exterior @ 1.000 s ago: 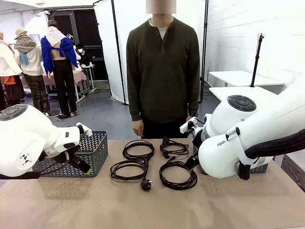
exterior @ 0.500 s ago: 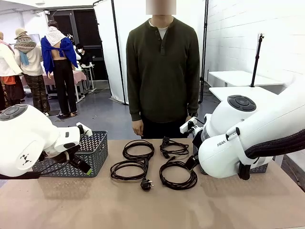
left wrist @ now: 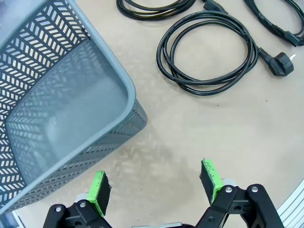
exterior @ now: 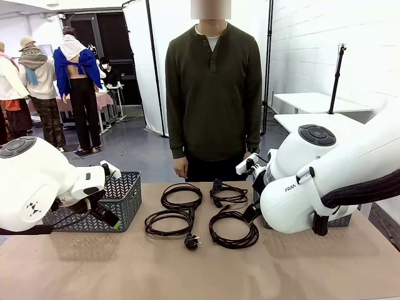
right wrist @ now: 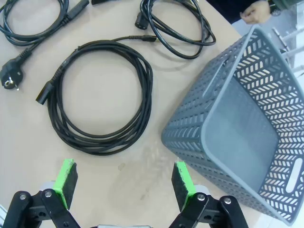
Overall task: Organize the cables according to human instructions.
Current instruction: Pick up a bundle of cables and place it in the basket indicated by the human.
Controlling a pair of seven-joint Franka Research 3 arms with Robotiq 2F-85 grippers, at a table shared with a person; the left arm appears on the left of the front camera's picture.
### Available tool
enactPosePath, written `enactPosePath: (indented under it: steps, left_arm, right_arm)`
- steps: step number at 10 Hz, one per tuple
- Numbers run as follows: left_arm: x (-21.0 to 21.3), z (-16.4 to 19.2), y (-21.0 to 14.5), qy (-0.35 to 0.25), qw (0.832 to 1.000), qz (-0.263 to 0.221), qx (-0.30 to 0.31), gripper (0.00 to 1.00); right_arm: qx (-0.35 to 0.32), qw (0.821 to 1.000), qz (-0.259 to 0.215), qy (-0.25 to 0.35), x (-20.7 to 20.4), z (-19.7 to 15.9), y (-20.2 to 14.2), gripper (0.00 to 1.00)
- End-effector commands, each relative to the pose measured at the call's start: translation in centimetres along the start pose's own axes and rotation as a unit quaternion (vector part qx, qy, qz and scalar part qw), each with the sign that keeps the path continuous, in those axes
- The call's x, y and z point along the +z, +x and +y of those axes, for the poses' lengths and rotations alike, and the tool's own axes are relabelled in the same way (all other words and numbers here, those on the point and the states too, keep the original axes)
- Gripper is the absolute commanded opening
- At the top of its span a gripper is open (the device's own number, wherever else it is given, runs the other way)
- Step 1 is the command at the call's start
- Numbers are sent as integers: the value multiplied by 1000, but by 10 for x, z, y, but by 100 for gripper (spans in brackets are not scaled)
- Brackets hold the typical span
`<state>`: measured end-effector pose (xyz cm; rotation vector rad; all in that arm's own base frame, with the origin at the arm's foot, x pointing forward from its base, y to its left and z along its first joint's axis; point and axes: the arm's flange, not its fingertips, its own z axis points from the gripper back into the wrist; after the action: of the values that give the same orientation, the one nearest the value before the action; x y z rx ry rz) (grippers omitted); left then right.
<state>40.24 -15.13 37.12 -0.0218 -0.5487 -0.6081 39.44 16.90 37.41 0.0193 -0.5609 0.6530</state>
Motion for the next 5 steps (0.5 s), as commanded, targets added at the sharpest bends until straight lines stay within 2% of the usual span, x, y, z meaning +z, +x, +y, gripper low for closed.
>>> enactPosePath:
  steps: [1,5]
  left_arm:
    - [0,1,0,0,1000,0,1,100]
    - [0,0,0,0,1000,0,0,100]
  right_arm:
    - [0,1000,0,0,0,0,0,100]
    - [0,1000,0,0,0,0,0,100]
